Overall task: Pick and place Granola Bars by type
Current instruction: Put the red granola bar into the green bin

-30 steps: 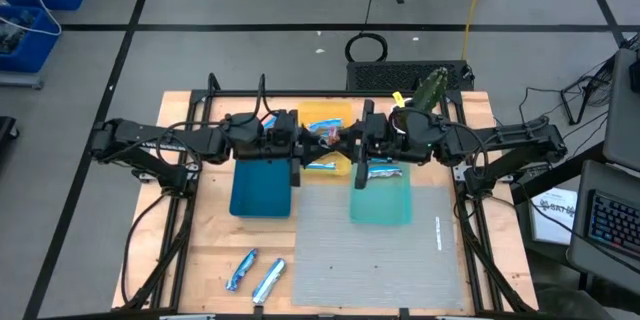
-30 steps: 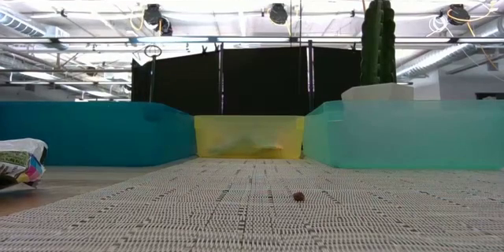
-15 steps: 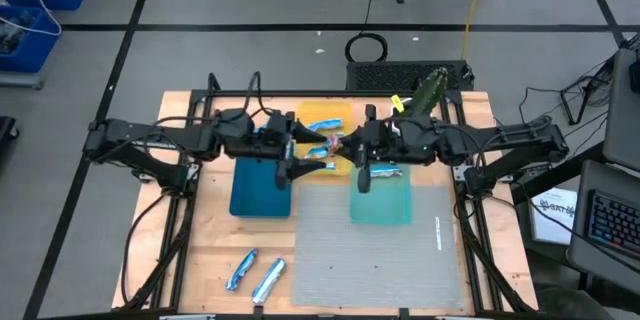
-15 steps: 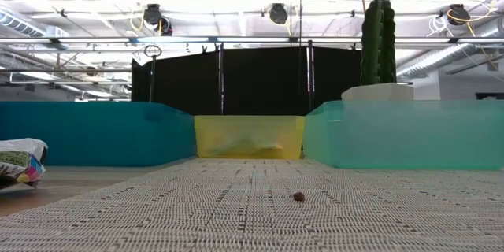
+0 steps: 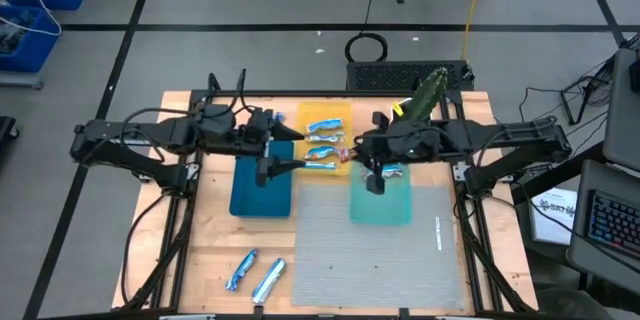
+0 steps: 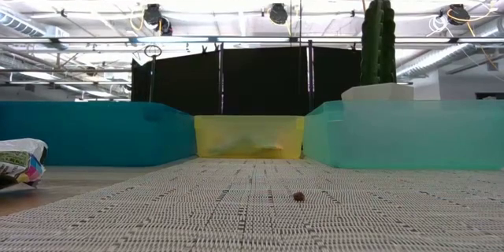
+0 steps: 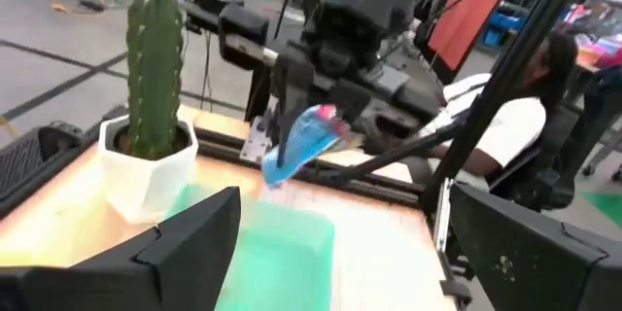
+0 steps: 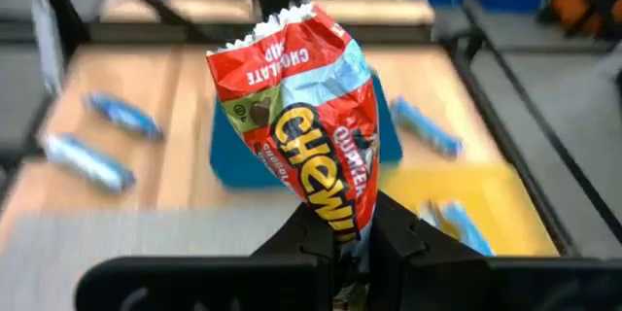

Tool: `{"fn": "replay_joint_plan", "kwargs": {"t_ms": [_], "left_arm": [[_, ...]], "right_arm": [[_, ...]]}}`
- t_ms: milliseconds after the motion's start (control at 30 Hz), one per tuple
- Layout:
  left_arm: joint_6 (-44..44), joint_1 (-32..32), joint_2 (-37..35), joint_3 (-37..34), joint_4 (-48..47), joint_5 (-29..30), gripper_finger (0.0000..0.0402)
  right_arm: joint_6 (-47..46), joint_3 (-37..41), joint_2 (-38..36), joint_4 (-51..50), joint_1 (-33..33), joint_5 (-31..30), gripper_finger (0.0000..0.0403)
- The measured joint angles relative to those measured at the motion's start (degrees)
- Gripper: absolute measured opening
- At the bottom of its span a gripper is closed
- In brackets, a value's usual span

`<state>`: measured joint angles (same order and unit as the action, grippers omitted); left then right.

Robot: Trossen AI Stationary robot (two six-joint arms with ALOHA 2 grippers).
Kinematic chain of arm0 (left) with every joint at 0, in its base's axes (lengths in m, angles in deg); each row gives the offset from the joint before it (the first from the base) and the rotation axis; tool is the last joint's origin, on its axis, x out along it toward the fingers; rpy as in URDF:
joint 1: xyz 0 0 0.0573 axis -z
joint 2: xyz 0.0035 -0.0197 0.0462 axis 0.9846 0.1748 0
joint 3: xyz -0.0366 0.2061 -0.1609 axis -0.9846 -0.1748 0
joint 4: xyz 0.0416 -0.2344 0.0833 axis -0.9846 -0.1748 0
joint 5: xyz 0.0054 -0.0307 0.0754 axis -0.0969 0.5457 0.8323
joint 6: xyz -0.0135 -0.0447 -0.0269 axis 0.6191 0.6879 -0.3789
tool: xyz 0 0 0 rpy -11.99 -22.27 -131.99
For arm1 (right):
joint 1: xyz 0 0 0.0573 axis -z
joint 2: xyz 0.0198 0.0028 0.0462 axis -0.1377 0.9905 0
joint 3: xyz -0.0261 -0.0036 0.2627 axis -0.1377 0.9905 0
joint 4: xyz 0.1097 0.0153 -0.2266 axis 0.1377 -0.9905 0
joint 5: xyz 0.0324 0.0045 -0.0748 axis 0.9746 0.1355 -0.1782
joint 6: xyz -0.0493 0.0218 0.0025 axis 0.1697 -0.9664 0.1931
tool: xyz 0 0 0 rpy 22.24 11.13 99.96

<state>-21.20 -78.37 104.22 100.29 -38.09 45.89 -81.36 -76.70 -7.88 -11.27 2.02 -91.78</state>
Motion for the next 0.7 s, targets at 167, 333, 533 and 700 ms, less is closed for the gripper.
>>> {"fn": "replay_joint_plan", "kwargs": {"t_ms": [167, 333, 533, 700], "left_arm": [[0.3, 0.07, -0.96, 0.07, -0.5, 0.04, 0.0371], [0.3, 0.07, -1.07, 0.06, -0.79, 0.02, 0.0378], [0.0, 0.07, -1.16, 0.06, -0.98, 0.04, 0.0375], [-0.02, 0.07, -1.16, 0.06, -1.08, 0.03, 0.0378]], "right_arm": [[0.45, -0.01, 0.42, -9.7, 2.77, 1.84, 0.0016], [1.75, 0.72, 1.33, -17.81, 4.96, 2.84, 0.0012], [3.89, 7.94, 1.38, -18.21, 5.45, 2.98, 0.0011], [4.03, 14.22, 1.42, -16.74, 5.51, 2.89, 0.001]]}}
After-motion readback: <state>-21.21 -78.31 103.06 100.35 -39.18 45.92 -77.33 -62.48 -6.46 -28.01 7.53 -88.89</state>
